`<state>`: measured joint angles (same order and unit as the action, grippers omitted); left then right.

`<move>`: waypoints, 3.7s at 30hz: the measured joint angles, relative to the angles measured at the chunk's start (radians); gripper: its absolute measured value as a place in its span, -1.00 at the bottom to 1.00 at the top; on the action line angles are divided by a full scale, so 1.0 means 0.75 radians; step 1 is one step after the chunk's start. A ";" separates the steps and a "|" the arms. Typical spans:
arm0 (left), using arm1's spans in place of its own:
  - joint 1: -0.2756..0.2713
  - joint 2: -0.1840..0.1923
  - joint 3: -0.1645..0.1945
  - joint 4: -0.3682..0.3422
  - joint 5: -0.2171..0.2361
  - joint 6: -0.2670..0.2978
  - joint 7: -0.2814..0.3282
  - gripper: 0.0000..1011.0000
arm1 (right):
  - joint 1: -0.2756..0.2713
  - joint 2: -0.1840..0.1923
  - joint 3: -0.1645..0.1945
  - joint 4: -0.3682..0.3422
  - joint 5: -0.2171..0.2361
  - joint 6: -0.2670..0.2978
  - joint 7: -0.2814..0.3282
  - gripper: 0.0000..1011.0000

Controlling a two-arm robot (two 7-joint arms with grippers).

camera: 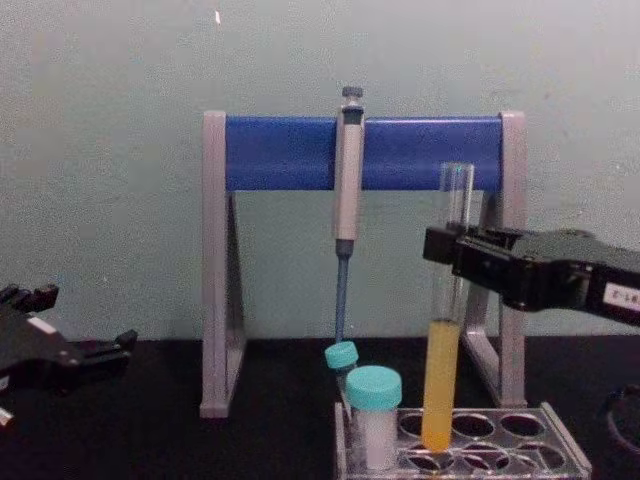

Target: Pick up the test tube from the test tube rack, shake it, then place it back into the test tube rack.

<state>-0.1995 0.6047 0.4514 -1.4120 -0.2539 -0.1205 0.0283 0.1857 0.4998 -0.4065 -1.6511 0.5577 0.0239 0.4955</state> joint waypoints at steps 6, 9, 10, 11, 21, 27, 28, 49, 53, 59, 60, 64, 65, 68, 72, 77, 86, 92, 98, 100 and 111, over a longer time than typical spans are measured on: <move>0.000 0.000 0.000 0.000 0.000 0.000 0.000 0.98 | 0.009 -0.008 -0.009 0.025 -0.003 0.000 -0.007 -0.55; 0.000 0.000 0.000 0.000 0.000 0.000 0.000 0.98 | 0.012 -0.012 -0.015 0.037 -0.005 0.002 -0.008 -0.55; 0.000 0.000 0.000 0.000 0.000 0.000 0.000 0.98 | 0.013 -0.013 -0.017 0.040 -0.006 0.003 -0.008 -0.55; 0.000 0.000 0.000 0.000 0.000 0.000 0.000 0.98 | 0.014 -0.014 -0.018 0.043 -0.007 0.003 -0.008 -0.55; 0.000 0.000 0.000 0.000 0.000 0.000 0.000 0.98 | 0.023 -0.027 -0.040 0.081 -0.027 0.010 -0.012 -0.55; 0.000 0.000 0.000 0.000 0.000 0.000 0.000 0.98 | 0.023 -0.033 -0.047 0.094 -0.039 0.014 -0.018 -0.55; 0.000 0.000 0.000 0.000 0.000 0.000 0.000 0.98 | 0.023 -0.035 -0.049 0.099 -0.041 0.015 -0.018 -0.55; 0.000 0.000 0.000 0.000 0.000 0.000 0.000 0.98 | 0.011 -0.062 -0.068 0.140 -0.065 0.031 -0.023 -0.55; 0.000 0.000 0.000 0.000 0.000 0.000 0.000 0.98 | 0.010 -0.063 -0.070 0.143 -0.070 0.034 -0.025 -0.55; 0.000 0.000 0.000 0.000 0.000 0.000 0.000 0.98 | 0.011 -0.067 -0.070 0.148 -0.078 0.039 -0.029 -0.55; 0.000 0.000 0.000 0.000 0.000 0.000 0.000 0.98 | 0.011 -0.067 -0.070 0.148 -0.079 0.039 -0.029 -0.55; 0.000 0.000 0.000 0.000 0.000 0.000 0.000 0.98 | 0.011 -0.068 -0.070 0.148 -0.089 0.040 -0.036 -0.55; 0.000 0.000 0.000 0.000 0.000 0.000 0.000 0.98 | 0.011 -0.068 -0.070 0.148 -0.089 0.039 -0.036 -0.55; 0.000 0.000 0.000 0.000 0.000 0.000 0.000 0.98 | 0.011 -0.068 -0.070 0.148 -0.089 0.040 -0.036 -0.55; 0.000 0.000 0.000 0.000 0.000 0.000 0.000 0.98 | 0.011 -0.067 -0.070 0.147 -0.088 0.040 -0.035 -0.55; 0.000 0.000 0.000 0.000 0.000 0.000 0.000 0.98 | 0.010 -0.067 -0.070 0.147 -0.088 0.042 -0.034 -0.48; 0.000 0.000 0.000 0.000 0.000 0.000 0.000 0.98 | 0.011 -0.067 -0.069 0.147 -0.087 0.042 -0.033 0.15; 0.000 0.000 0.000 0.000 0.000 0.000 0.000 0.98 | 0.011 -0.067 -0.069 0.147 -0.086 0.042 -0.033 0.47; 0.000 0.000 0.000 0.000 0.000 0.000 0.000 0.98 | 0.011 -0.067 -0.069 0.147 -0.085 0.041 -0.032 0.85; 0.000 0.000 0.000 0.000 0.000 0.000 0.000 0.98 | 0.011 -0.067 -0.069 0.147 -0.085 0.041 -0.032 0.91; 0.000 0.000 0.000 0.000 0.000 0.000 0.000 0.98 | 0.011 -0.067 -0.069 0.147 -0.084 0.040 -0.032 0.98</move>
<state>-0.1995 0.6047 0.4514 -1.4120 -0.2539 -0.1206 0.0283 0.1937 0.4496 -0.4584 -1.5406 0.4946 0.0540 0.4711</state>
